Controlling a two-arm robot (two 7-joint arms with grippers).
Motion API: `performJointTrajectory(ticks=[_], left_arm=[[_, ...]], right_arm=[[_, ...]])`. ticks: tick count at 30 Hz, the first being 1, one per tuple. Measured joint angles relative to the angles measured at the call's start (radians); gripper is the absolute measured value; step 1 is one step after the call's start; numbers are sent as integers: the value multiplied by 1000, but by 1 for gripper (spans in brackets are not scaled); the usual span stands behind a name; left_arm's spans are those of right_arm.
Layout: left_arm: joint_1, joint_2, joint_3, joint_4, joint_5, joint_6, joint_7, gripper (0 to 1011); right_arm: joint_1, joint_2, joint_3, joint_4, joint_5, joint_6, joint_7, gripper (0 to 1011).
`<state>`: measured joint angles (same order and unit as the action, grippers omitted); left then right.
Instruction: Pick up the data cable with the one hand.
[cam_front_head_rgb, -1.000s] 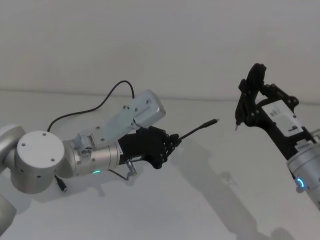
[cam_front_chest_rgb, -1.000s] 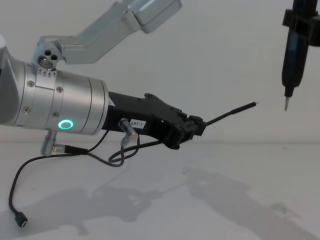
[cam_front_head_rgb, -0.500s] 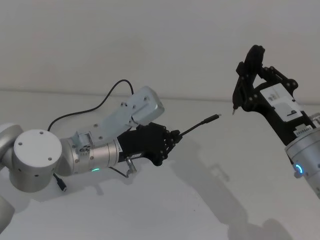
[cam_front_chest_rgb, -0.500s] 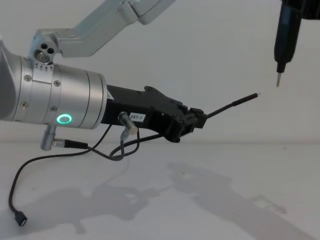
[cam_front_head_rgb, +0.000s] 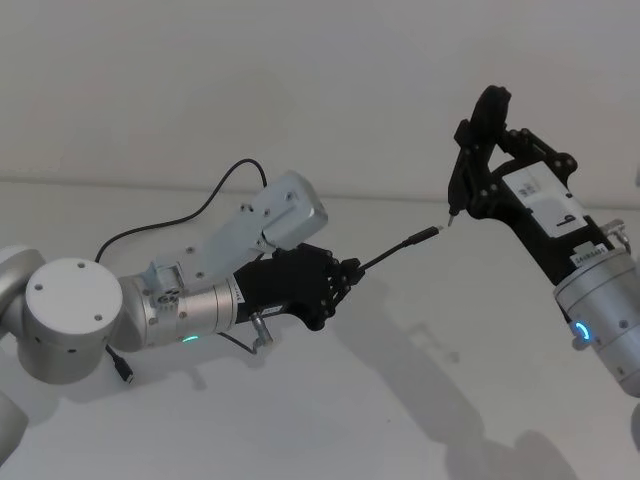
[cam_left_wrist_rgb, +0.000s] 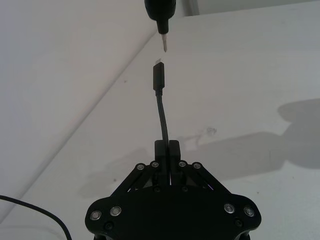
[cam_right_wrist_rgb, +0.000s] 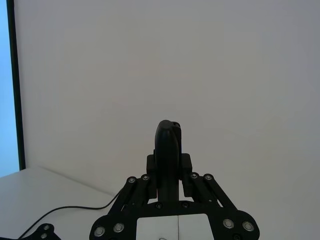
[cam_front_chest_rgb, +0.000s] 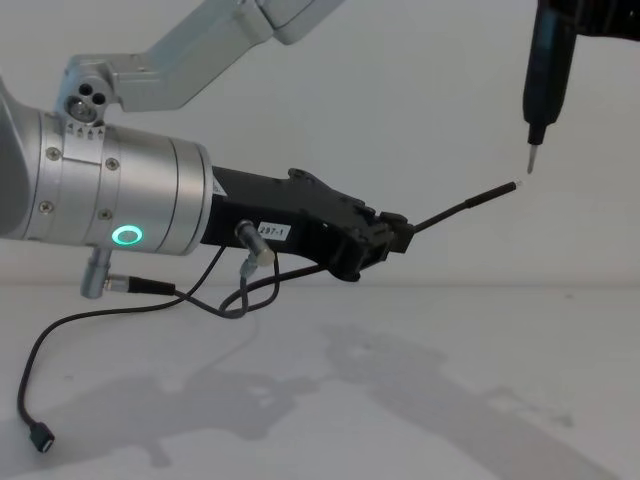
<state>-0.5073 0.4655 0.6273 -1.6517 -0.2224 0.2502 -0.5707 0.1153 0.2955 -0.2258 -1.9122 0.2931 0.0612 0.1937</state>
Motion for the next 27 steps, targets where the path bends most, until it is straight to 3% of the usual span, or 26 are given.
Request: performJointTrajectory(ticks=[27], left_arm=[[0, 0, -1, -1, 0, -2, 0, 42]], right_arm=[[26, -15, -4, 25, -27, 19, 26, 268]])
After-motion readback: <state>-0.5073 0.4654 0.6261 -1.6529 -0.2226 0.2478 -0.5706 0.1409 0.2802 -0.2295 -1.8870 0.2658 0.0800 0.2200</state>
